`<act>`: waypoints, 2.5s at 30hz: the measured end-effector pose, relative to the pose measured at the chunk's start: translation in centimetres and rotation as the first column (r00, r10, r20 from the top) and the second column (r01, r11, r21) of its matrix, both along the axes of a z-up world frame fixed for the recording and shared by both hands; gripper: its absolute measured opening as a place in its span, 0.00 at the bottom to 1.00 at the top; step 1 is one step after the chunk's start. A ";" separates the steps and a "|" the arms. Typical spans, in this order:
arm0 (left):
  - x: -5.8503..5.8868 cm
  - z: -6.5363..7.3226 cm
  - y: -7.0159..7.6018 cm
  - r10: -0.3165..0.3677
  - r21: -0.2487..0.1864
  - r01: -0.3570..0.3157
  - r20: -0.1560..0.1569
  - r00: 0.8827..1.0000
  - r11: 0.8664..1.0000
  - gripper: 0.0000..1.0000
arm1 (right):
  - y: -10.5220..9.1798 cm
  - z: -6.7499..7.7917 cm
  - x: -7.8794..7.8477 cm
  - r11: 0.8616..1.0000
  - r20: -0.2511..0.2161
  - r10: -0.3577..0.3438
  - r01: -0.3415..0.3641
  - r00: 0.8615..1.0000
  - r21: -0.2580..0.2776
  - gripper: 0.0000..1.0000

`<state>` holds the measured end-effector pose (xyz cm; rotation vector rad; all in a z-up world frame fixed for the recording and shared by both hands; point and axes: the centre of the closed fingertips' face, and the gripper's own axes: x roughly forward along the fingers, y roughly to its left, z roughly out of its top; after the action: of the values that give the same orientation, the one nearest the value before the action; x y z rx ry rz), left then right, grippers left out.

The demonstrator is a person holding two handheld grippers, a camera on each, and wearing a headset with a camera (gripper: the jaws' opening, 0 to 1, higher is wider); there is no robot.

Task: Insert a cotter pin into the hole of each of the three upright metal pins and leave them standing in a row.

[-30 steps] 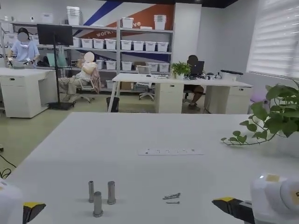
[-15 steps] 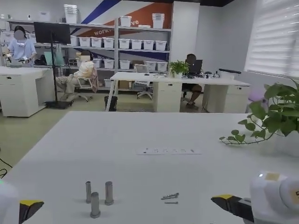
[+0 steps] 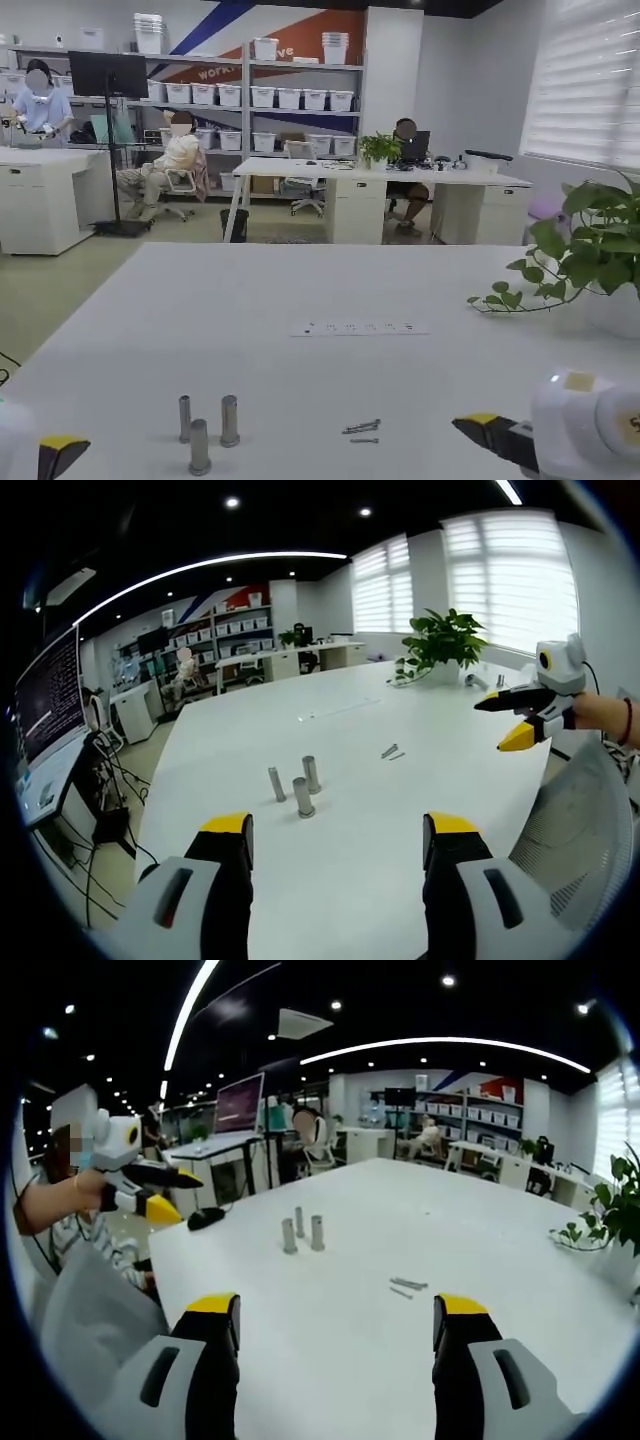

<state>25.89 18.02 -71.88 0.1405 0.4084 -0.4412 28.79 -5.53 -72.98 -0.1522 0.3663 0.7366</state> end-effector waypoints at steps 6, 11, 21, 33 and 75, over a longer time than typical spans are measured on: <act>0.3 -0.1 0.4 0.017 -0.004 -0.017 0.003 1.000 1.000 0.66 | -0.4 0.2 0.5 1.000 0.009 -0.026 0.026 1.000 0.003 0.78; 0.4 0.0 0.3 0.019 -0.008 -0.019 0.007 1.000 1.000 0.64 | -0.9 0.2 0.5 0.998 0.000 -0.055 0.055 0.998 0.030 0.77; 0.3 0.2 0.1 0.020 -0.010 -0.020 0.018 1.000 1.000 0.64 | -1.2 0.1 0.1 0.998 -0.002 -0.062 0.062 0.998 0.033 0.76; 0.4 0.6 0.3 0.026 -0.004 -0.026 0.027 0.999 1.000 0.63 | -1.2 0.2 0.1 0.998 0.001 -0.059 0.059 0.998 0.029 0.76; 3.5 -0.2 2.4 0.027 0.050 -0.029 0.032 0.999 0.998 0.54 | 0.0 -0.5 0.6 0.999 -0.015 -0.022 0.023 1.000 0.039 0.75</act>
<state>29.34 20.38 -72.06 0.1907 0.3901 -0.4006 29.43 -5.56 -73.51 -0.1056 0.3672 0.7228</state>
